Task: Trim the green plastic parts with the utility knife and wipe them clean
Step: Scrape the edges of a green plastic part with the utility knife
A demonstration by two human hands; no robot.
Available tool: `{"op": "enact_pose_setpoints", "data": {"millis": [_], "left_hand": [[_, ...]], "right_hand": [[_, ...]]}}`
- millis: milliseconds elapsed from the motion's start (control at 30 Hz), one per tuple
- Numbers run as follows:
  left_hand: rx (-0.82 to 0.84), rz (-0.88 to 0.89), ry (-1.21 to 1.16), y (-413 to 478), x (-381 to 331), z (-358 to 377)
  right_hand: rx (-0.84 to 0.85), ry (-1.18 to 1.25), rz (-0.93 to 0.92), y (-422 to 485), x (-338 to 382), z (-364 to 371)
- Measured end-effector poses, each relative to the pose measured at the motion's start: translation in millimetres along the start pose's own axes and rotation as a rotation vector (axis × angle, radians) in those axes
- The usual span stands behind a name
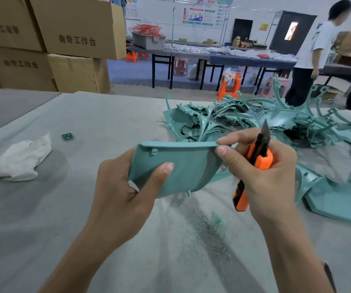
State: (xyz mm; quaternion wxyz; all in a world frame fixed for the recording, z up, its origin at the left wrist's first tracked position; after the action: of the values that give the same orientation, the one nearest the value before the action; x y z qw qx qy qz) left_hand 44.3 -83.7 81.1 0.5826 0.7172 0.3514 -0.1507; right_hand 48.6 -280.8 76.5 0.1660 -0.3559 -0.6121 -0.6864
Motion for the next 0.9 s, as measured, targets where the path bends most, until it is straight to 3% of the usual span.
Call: {"op": "enact_pose_setpoints", "data": {"millis": [233,433,567,633,800,900], "left_hand": [[-0.042,-0.039,-0.006,1,5,-4],[-0.378,-0.319,-0.271,-3,36,-24],[-0.535,-0.628,-0.735,-9,73,-25],[-0.524,-0.75,-0.879,-10,84,-20],[-0.517,-0.903,-1.08,-11,93,-13],[-0.482,-0.952,-1.129,-12,96,-8]], "right_hand": [[-0.028,0.098,0.064,0,-7,-7],[-0.172,0.231,0.398,2,-36,-22],[-0.078,0.055,0.507,2,-53,-31],[-0.05,0.116,0.546,1,-58,-31],[0.253,0.076,0.567,-5,-60,-18],[0.215,-0.051,0.468,-1,-60,-18]]}}
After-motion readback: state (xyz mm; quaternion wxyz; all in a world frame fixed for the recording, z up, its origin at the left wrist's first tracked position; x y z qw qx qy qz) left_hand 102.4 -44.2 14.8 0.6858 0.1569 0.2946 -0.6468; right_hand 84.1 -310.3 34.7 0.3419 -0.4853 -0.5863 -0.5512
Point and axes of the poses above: each hand's wrist, its own y-axis towards the middle knuckle, its own z-axis out of the palm, x = y × z, the point moved 7 cm from there along y, towards the middle knuckle, and after that the axes turned 6 degrees about -z, right-handed, at the moved point
